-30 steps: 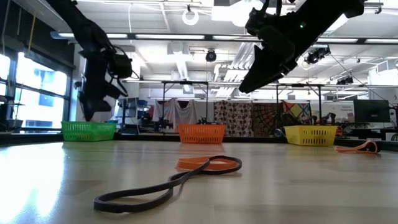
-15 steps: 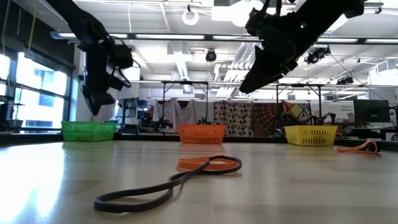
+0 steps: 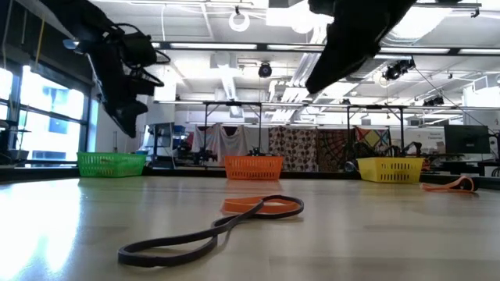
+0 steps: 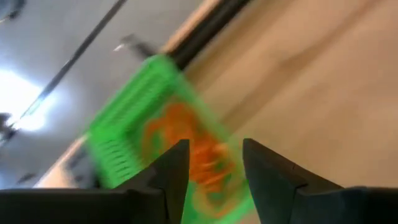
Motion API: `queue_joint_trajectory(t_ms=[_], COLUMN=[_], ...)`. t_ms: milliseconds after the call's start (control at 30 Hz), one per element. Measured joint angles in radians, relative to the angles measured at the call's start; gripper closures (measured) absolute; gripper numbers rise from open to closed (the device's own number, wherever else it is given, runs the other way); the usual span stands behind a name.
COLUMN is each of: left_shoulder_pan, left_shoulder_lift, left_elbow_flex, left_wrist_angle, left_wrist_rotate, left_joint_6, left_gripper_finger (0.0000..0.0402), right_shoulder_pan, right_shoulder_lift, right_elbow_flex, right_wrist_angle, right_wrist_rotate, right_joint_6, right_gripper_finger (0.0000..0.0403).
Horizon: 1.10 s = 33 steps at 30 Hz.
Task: Sort rubber bands into baskets
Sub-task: Put the right blue rubber band into the orange bin
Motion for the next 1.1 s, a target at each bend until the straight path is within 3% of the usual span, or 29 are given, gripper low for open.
queue_joint_trajectory(t_ms=[233,467,833,1100], left_shoulder_pan=[-0.182,-0.402,-0.628,-0.671], left_shoulder_lift=[-0.141,-0.254,-0.273,-0.273], left_elbow_flex=[-0.168,-0.27,-0.277,-0.277], left_wrist_angle=[0.312,0.541,0.627,0.63], left_wrist_rotate=[0.153,0.186,0.184,0.177], left_joint_6=[-0.021,-0.039,-0.04,-0.04], left_gripper_finger=[0.0327,0.0385,0.0398,0.0399], right_shoulder_pan=[0.098,0.214,0.489,0.574], right_shoulder_lift=[0.0,0.0,0.056,0.182], right_elbow_flex=[0.103,0.156,0.151,0.15], right_wrist_angle=[-0.229,-0.387,-0.454,-0.452], right_wrist_rotate=[-0.017,-0.195,-0.391,-0.466], right_joint_6=[0.153,0.464,0.801,0.824], right_gripper_finger=[0.0203,0.0203,0.0203,0.0203])
